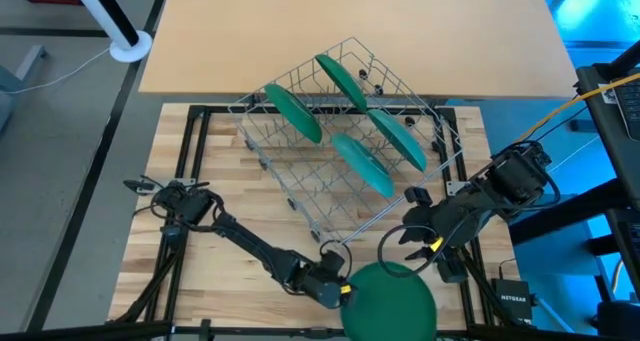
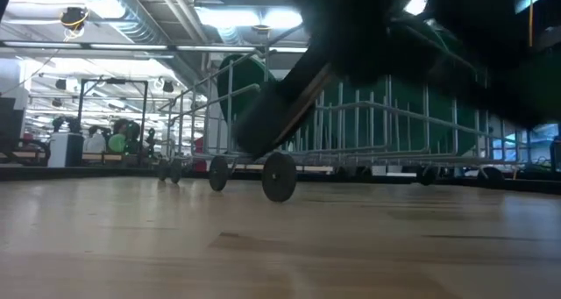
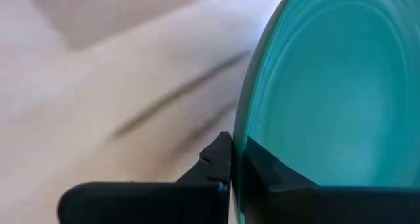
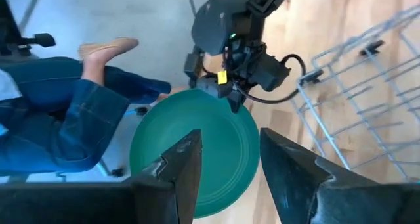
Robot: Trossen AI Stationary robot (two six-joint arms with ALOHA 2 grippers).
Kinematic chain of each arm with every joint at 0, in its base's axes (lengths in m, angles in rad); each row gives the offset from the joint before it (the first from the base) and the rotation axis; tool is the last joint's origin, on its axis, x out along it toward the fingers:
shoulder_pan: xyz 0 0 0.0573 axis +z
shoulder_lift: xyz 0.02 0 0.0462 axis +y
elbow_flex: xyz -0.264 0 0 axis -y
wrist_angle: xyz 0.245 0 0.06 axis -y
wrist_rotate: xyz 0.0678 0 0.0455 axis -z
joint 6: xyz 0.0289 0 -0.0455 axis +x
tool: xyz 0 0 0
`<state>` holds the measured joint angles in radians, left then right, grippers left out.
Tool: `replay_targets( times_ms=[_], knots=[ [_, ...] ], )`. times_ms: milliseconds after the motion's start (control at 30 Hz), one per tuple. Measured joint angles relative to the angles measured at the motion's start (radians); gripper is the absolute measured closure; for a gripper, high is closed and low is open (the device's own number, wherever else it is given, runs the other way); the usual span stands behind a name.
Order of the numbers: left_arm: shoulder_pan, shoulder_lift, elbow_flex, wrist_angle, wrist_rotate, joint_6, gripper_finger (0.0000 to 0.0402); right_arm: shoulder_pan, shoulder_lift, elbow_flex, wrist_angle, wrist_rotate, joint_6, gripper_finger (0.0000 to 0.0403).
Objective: Sort dishes
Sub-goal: Put the blue plate into the dish rack
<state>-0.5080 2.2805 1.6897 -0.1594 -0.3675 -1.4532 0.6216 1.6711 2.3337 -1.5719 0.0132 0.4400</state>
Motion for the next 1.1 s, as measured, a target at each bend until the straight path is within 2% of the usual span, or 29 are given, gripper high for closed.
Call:
replay_targets(
  times_ms=[267,467,600,733,867,1100],
  knots=[
    [-0.05,-0.005,0.0,0.132,0.006,0.047,0.0401,0.0,-0.052,0.019,0.093,-0.085,0.0,0.0244],
    [-0.093,-0.005,0.0,0.208,0.006,0.08,0.0401,0.0,-0.153,0.022,0.198,-0.077,0.0,0.0244],
    [-0.114,-0.005,0.021,0.26,0.005,0.137,0.0401,0.0,-0.224,0.022,0.262,-0.023,0.0,0.0244],
    [-0.131,-0.005,0.079,0.258,-0.012,0.259,0.0401,0.0,-0.285,0.022,0.287,0.028,0.0,0.0244],
    [-0.143,-0.005,0.155,0.258,-0.085,0.412,0.0401,0.0,-0.329,0.022,0.286,0.094,0.0,0.0244],
    [-0.138,-0.032,0.303,0.237,-0.185,0.799,0.0401,0.0,-0.367,0.022,0.281,0.127,-0.001,0.0244]
  ],
)
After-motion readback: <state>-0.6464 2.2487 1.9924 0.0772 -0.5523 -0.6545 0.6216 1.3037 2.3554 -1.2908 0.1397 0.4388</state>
